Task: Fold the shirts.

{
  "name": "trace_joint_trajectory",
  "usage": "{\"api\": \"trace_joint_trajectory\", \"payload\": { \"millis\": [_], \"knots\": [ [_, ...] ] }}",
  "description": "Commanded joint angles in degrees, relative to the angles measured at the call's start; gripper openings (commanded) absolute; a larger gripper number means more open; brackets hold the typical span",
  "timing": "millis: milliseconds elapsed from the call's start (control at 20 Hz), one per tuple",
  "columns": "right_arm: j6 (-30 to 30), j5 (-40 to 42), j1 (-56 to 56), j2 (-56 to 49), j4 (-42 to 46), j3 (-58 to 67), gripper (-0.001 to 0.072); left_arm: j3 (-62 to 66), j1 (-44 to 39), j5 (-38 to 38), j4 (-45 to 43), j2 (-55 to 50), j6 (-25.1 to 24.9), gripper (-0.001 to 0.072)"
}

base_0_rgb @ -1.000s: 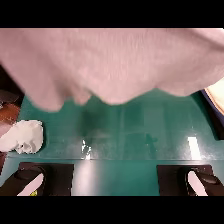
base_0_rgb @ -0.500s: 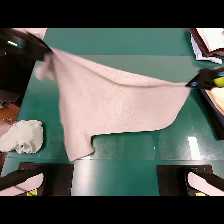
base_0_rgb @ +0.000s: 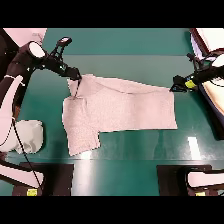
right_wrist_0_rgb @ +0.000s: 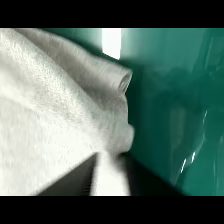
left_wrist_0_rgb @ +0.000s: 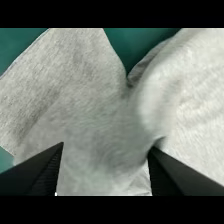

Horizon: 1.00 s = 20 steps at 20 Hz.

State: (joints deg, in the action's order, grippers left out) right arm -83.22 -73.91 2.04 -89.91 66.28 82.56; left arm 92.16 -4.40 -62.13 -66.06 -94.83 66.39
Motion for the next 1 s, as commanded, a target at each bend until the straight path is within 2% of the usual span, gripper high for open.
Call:
{"api": "trace_joint_trajectory", "payload": {
  "millis": [0, 150, 300, 400, 500, 700, 850, 950],
  "knots": [
    [0.1, 5.4, -0.9, -1.6, -0.3, 1.4, 0.0462, 2.7, 2.6, -1.5, 0.0, -1.2, 2.8, 0.0599],
    [0.9, -2.0, -3.6, 0.8, -0.3, 4.2, 0.0448, 8.1, 9.5, -14.1, 0.9, -0.2, 6.0, 0.0598],
    [4.2, -5.8, -6.4, 7.4, -0.7, 0.3, 0.0426, 0.4, 16.7, -18.2, 1.5, 6.3, 8.6, 0.0598],
    [5.3, -5.8, -7.8, 12.5, -0.8, -5.0, 0.0423, -11.0, 19.5, -18.2, 2.1, 12.6, 7.7, 0.0598],
    [5.9, -5.6, -8.7, 16.7, -0.9, -10.3, 0.0308, -23.4, 20.8, -17.6, 2.2, 18.3, 5.4, 0.0598],
    [7.5, -5.2, -8.8, 22.4, -0.9, -17.8, 0.0308, -42.4, 21.1, -9.7, 4.6, 24.4, 3.6, 0.0598],
    [7.5, -5.2, -8.8, 24.9, -0.9, -20.5, 0.0308, -48.9, 21.1, -6.1, 11.2, 24.2, -0.1, 0.0597],
    [7.6, -5.2, -8.8, 25.9, -1.3, -21.2, 0.0308, -50.7, 21.1, -3.5, 11.6, 24.2, -0.9, 0.0597]
  ]
}}
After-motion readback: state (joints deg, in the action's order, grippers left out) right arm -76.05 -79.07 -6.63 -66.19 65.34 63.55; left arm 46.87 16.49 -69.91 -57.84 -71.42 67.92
